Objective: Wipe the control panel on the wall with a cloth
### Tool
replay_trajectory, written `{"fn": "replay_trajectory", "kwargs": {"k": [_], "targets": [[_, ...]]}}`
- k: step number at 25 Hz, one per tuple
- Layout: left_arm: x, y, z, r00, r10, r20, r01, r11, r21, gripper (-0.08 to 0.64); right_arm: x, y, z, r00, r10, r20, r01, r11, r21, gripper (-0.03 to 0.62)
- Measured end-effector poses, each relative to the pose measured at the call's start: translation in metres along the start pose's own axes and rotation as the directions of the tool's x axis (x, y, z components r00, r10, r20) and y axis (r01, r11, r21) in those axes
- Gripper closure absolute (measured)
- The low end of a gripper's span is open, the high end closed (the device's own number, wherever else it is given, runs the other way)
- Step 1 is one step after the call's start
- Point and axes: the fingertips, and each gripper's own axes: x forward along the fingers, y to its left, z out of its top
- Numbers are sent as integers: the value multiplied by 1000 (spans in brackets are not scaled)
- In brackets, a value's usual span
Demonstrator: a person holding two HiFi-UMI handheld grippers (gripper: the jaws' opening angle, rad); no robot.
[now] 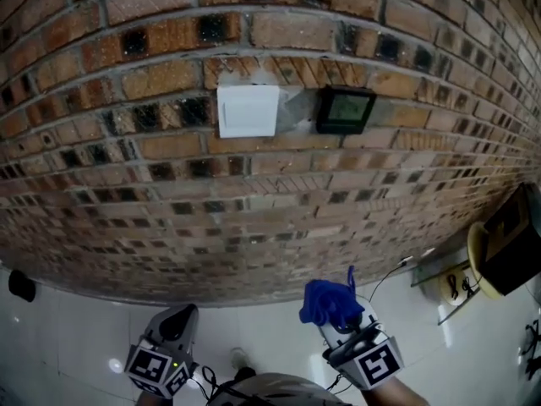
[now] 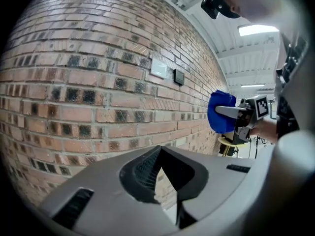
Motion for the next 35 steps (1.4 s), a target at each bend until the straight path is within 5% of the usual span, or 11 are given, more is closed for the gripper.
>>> {"fn": "replay_trajectory", "kwargs": {"k": [8,15,23,35], "targets": [[-25,-132,15,998,8,58,-8,1000,7,558,-144,-22,2,1000,-3,15,2,1000,12,503],[-63,-194,-6,998,58,14,-58,998,3,558,-214,-20,-13,998,56,-18,-55,996,68,503],[-88,-202,-6,1000,-4,0,4,999,45,558,-258,-7,17,999,-45,24,44,997,66,503],[-117,-184,-14,996,-88,-7,88,995,35,558,-249,52,32,998,-57,-16,57,998,36,506]]}}
